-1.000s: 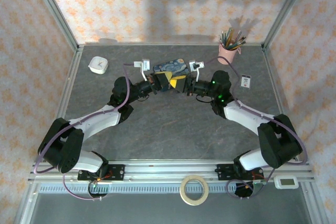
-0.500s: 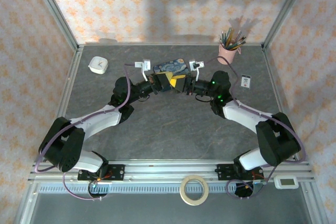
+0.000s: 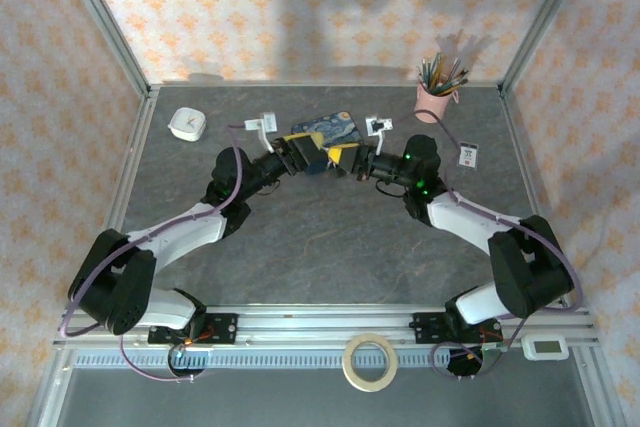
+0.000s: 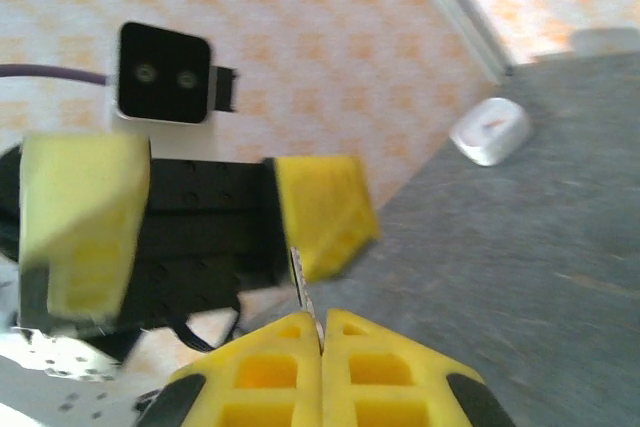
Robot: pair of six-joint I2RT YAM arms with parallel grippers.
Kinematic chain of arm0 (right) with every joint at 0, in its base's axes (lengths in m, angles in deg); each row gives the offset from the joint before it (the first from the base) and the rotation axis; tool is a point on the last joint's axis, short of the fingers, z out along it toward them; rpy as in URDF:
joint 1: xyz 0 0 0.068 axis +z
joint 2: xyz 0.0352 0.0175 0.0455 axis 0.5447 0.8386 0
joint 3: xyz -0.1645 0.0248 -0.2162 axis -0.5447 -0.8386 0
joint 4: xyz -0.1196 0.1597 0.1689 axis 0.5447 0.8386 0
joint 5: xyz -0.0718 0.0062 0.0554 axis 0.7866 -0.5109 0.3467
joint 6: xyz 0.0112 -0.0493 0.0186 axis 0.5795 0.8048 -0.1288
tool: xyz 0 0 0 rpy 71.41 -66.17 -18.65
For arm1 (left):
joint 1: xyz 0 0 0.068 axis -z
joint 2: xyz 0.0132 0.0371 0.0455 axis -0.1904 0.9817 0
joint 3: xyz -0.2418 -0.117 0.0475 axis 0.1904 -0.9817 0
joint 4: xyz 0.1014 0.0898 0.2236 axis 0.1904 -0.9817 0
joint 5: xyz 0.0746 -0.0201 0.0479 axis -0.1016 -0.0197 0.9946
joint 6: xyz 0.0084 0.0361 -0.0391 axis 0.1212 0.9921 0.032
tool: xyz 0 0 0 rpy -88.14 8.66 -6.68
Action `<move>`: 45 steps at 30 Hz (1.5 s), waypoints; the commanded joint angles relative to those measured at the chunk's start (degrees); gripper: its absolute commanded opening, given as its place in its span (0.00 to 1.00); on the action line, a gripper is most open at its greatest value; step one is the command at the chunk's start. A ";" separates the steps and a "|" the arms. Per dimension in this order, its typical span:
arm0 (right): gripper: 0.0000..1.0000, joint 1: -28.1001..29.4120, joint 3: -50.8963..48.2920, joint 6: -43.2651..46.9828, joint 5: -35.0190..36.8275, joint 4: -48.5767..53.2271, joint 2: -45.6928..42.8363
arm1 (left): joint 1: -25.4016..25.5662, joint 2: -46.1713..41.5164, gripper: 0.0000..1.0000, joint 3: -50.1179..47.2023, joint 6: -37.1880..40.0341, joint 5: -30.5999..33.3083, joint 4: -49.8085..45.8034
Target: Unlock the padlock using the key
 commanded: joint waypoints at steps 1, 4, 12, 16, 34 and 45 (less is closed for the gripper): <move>0.00 -1.40 -2.00 6.12 10.08 9.09 -1.91 | -1.61 0.87 0.67 -0.45 1.54 10.39 -10.41; 0.00 -1.84 -3.10 8.24 19.21 15.22 -1.94 | -1.00 5.62 0.64 -1.62 0.24 10.85 -9.21; 0.00 -2.33 -2.39 14.23 37.14 28.51 -1.15 | 6.96 21.94 0.54 8.45 1.63 19.38 -19.55; 0.00 -2.45 -2.97 14.98 38.62 28.59 -2.67 | 8.66 30.13 0.51 16.69 1.15 20.64 -25.77; 0.00 -2.54 -6.16 16.90 38.63 26.52 -11.75 | 9.50 49.23 0.57 36.92 2.23 30.45 -38.37; 0.00 -2.70 -7.57 14.75 37.11 24.94 -11.45 | 9.25 50.04 0.00 37.16 1.37 30.46 -35.30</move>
